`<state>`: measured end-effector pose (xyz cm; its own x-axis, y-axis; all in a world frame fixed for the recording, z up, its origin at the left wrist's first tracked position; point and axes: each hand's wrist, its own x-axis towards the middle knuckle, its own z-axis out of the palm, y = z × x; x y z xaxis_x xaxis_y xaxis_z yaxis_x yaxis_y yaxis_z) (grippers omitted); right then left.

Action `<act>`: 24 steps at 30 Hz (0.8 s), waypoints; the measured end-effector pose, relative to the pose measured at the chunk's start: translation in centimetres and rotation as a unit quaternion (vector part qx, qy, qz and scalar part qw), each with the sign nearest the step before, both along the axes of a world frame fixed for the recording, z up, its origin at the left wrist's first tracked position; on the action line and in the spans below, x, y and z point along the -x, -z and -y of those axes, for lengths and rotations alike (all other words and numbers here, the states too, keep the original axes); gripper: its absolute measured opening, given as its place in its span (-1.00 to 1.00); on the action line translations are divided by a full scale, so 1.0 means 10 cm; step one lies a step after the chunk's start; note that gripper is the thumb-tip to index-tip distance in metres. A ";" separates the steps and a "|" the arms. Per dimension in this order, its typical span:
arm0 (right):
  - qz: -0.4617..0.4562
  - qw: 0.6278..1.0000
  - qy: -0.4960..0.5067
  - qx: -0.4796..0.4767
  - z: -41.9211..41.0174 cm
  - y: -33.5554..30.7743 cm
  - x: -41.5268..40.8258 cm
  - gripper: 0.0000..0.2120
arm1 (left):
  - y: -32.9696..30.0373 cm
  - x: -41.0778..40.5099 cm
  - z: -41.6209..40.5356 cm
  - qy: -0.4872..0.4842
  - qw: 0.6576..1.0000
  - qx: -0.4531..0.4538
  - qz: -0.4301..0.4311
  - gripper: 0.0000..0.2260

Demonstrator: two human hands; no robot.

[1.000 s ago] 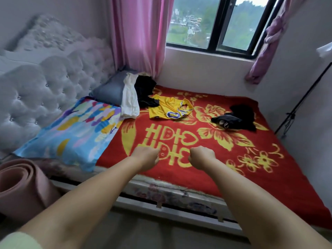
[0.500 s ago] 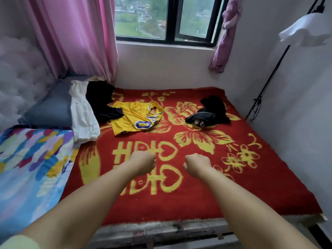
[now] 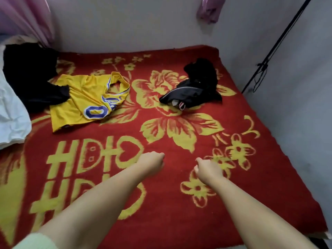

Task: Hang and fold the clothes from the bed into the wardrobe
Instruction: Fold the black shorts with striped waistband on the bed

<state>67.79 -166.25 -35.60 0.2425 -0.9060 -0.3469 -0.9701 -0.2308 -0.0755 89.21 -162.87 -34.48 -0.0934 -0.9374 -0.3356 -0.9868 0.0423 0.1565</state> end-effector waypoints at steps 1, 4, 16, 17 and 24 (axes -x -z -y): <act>0.014 1.000 0.009 0.001 0.22 0.13 0.02 -0.69 | 0.14 0.09 0.20 -0.013 1.000 -0.004 -0.017 -0.72; 0.042 0.999 0.023 -0.025 0.90 0.70 -0.01 -0.64 | 0.70 0.31 0.77 -0.060 0.996 -0.015 -0.062 -0.70; 0.019 1.000 0.013 0.015 1.97 2.70 -0.04 -0.46 | 2.20 0.28 2.43 -0.149 0.962 0.141 -0.180 -0.64; 0.026 0.999 0.015 0.038 1.95 2.77 -0.05 -0.45 | 2.25 0.26 2.64 -0.151 0.960 0.149 -0.183 -0.63; 0.052 0.993 0.026 0.103 1.99 2.88 -0.10 -0.42 | 2.45 0.37 3.95 -0.300 0.919 0.090 -0.240 -0.47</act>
